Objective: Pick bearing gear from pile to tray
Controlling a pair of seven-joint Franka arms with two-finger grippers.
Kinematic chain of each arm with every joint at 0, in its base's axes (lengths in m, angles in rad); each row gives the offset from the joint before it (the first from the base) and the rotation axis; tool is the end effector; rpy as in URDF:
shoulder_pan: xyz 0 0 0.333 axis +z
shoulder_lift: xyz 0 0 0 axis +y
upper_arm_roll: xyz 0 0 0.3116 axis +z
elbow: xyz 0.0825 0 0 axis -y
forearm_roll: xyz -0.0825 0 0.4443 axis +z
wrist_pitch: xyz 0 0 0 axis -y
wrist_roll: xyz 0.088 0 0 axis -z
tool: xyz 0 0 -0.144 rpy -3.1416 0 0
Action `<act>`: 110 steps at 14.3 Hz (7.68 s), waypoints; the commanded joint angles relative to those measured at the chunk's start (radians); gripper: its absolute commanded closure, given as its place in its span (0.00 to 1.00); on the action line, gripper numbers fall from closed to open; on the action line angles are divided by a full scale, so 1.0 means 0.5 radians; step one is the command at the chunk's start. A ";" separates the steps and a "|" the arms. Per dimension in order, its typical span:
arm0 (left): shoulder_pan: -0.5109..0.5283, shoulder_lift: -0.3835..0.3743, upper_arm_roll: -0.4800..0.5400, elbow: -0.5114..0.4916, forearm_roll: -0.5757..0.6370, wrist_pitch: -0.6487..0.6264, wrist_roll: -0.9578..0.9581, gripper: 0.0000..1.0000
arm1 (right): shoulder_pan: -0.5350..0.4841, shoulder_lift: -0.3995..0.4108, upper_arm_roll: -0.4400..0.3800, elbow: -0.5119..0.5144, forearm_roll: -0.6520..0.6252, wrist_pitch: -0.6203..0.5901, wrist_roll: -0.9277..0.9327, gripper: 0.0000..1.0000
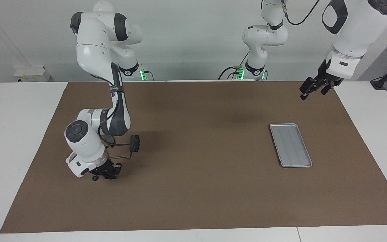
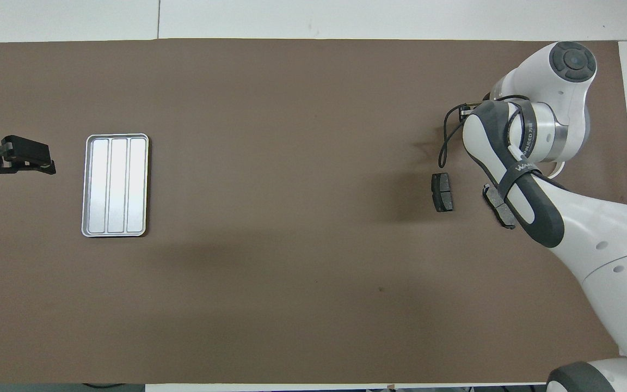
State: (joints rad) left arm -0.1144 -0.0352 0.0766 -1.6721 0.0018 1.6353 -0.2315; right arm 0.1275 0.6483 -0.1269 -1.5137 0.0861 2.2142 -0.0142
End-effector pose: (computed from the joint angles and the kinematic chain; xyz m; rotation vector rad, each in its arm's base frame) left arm 0.6077 -0.0222 0.5561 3.1262 0.3035 -0.0028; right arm 0.7646 0.0164 0.2163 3.1345 -0.0113 0.0908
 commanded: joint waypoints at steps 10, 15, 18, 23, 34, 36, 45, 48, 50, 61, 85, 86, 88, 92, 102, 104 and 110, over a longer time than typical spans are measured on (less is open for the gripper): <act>0.020 -0.049 -0.012 -0.049 -0.031 -0.012 0.015 0.00 | 0.594 -0.272 0.039 0.606 0.040 -0.992 1.352 1.00; 0.020 -0.049 -0.012 -0.049 -0.031 -0.012 0.015 0.00 | 0.953 -0.263 0.042 0.656 0.070 -0.980 1.933 1.00; 0.017 -0.049 -0.012 -0.049 -0.031 -0.015 0.015 0.00 | 1.122 -0.208 0.039 0.656 0.061 -0.928 2.123 1.00; 0.020 -0.049 -0.012 -0.049 -0.031 -0.012 0.015 0.00 | 1.251 0.090 0.039 0.650 0.049 -0.671 2.262 1.00; 0.017 -0.049 -0.012 -0.049 -0.031 -0.012 0.015 0.00 | 1.300 0.231 0.039 0.450 0.052 -0.259 2.259 1.00; 0.017 -0.049 -0.012 -0.049 -0.031 -0.012 0.015 0.00 | 1.337 0.298 0.039 0.453 0.018 -0.244 2.268 1.00; 0.017 -0.049 -0.012 -0.049 -0.031 -0.012 0.015 0.00 | 1.313 0.342 0.015 0.671 -0.043 -0.617 2.271 0.00; 0.017 -0.049 -0.012 -0.049 -0.031 -0.015 0.015 0.00 | 1.194 0.314 0.008 0.883 -0.049 -0.875 2.164 0.00; 0.017 -0.049 -0.012 -0.049 -0.031 -0.012 0.015 0.00 | 1.089 0.232 0.011 0.886 -0.046 -0.937 1.932 0.00; 0.017 -0.049 -0.012 -0.049 -0.031 -0.012 0.015 0.00 | 0.221 -0.176 0.005 0.437 -0.074 -0.837 0.217 0.00; 0.017 -0.049 -0.012 -0.049 -0.031 -0.012 0.015 0.00 | -0.141 -0.011 0.005 -0.056 -0.099 0.118 0.016 0.09; 0.017 -0.049 -0.012 -0.049 -0.031 -0.012 0.015 0.00 | -0.141 0.010 0.005 -0.035 -0.102 0.112 0.013 0.09; 0.017 -0.049 -0.012 -0.049 -0.031 -0.012 0.015 0.00 | -0.157 0.044 0.005 0.045 -0.105 0.057 0.013 0.10; 0.017 -0.049 -0.012 -0.049 -0.031 -0.015 0.015 0.00 | -0.212 0.105 0.008 0.137 -0.102 -0.044 0.013 0.14; 0.002 -0.058 -0.015 -0.055 -0.031 -0.055 0.015 0.00 | -0.200 0.102 0.015 0.137 -0.040 -0.044 0.087 0.35; -0.001 -0.061 -0.018 -0.055 -0.031 -0.064 0.015 0.00 | -0.209 0.102 0.015 0.137 -0.043 -0.047 0.087 0.43; -0.108 -0.062 -0.049 -0.122 -0.037 0.048 -0.294 0.00 | -0.215 0.099 0.018 0.131 -0.043 -0.054 0.087 0.87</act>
State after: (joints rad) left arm -0.1294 -0.0366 0.0514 -1.6821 -0.0049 1.6178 -0.2931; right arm 0.0340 0.6837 -0.1250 -1.4609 0.0596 2.2019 0.0177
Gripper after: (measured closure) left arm 0.000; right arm 0.700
